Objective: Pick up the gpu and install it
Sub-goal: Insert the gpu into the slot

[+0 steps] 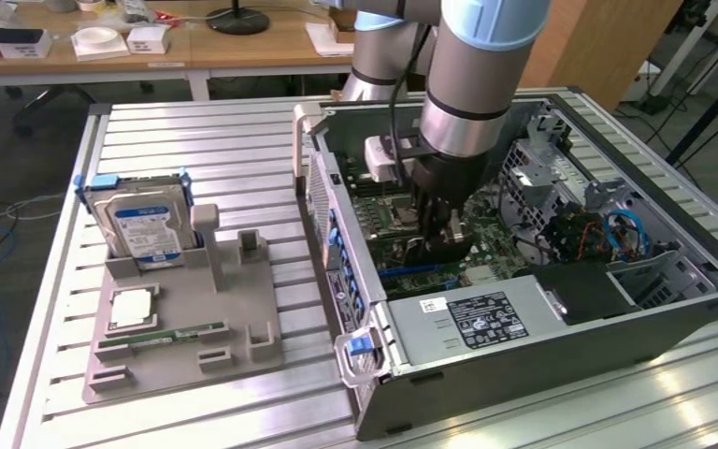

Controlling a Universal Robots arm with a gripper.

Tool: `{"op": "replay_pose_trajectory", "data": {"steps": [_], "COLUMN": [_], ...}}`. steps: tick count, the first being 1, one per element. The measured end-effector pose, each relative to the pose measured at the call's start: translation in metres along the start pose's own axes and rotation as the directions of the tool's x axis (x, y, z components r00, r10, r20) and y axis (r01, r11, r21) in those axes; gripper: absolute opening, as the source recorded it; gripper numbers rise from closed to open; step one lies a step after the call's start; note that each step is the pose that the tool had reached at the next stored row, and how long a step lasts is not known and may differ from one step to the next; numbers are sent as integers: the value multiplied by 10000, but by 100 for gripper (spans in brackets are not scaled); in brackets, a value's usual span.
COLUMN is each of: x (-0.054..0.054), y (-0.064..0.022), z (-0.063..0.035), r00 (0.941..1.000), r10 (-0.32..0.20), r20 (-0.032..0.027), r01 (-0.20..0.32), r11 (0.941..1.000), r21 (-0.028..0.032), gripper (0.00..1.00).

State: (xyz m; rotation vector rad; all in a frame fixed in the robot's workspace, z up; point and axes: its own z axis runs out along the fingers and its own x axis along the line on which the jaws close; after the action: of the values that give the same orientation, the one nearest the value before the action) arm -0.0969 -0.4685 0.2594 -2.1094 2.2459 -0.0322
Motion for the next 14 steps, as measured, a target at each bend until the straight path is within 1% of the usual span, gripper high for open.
{"op": "replay_pose_trajectory", "data": {"steps": [2, 6, 7, 9, 10, 13, 14], "x": [-5, 10, 11, 12, 9, 9, 7], "y": [0, -31, -29, 3, 4, -3, -1], "z": [2, 5, 8, 14, 13, 14, 19], "r00": [10000, 10000, 10000, 10000, 10000, 10000, 10000], "r10": [0, 2, 4, 13, 30, 47, 52], "r20": [-1, -3, -2, -1, -4, -11, -10], "r01": [0, -2, -4, -13, -30, -47, -53], "r11": [10000, 10000, 10000, 10000, 10000, 9999, 9999], "r21": [-7, -25, -27, -25, -36, -98, -102], "gripper": [26, 26, 26, 26, 26, 26, 26]}}
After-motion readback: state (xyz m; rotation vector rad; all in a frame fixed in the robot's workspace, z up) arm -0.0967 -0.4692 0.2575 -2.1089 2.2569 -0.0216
